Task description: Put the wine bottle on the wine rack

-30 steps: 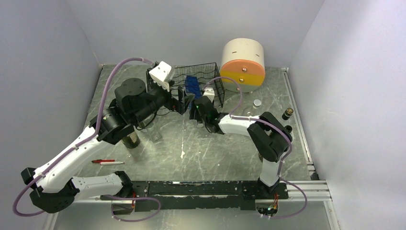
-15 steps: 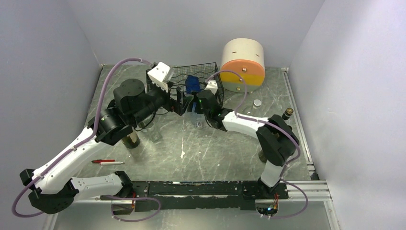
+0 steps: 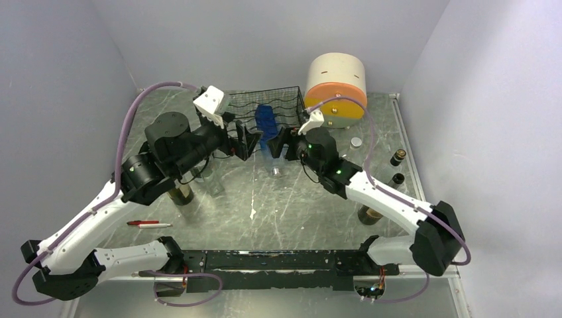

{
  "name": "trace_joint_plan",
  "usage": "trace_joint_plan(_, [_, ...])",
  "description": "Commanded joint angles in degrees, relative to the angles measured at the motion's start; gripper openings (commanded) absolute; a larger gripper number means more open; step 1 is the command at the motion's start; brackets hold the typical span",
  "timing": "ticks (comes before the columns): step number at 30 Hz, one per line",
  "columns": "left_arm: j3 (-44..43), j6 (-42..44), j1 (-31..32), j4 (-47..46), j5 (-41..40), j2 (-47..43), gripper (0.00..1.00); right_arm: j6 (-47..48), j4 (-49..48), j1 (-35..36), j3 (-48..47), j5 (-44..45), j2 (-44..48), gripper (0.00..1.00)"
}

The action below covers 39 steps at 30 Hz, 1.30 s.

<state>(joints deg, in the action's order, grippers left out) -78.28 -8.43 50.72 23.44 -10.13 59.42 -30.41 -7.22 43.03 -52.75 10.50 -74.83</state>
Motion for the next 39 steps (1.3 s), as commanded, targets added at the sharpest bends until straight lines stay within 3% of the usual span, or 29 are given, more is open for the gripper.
trace_joint_plan(1, [-2.8, -1.5, 0.1, -0.6, 0.0, -2.5, 0.99, 2.3, 0.2, 0.8, 3.7, -6.8, 3.9, 0.8])
trace_joint_plan(10, [-2.5, -2.6, 0.1, 1.0, -4.6, -7.5, 0.99, 2.5, -2.8, 9.6, 4.0, -4.0, 2.2, 0.8])
trace_joint_plan(18, [0.6, -2.4, 0.1, 0.2, -9.2, -12.7, 0.99, 6.2, -3.7, 15.9, -7.6, -3.2, -7.5, 0.8])
trace_joint_plan(25, [-5.0, -3.1, 0.1, 5.1, -16.5, -12.0, 0.99, 12.5, -0.8, 17.4, -19.8, -6.9, -16.6, 0.74])
trace_joint_plan(35, [-5.7, -2.2, 0.1, 5.0, -17.3, -13.3, 0.99, 17.8, 2.6, 20.4, -30.6, -4.9, -25.7, 0.74])
trace_joint_plan(39, [-5.2, -2.3, 0.1, 5.1, -17.3, -13.7, 0.99, 20.5, 1.1, 21.1, -31.8, -3.8, -28.3, 0.67])
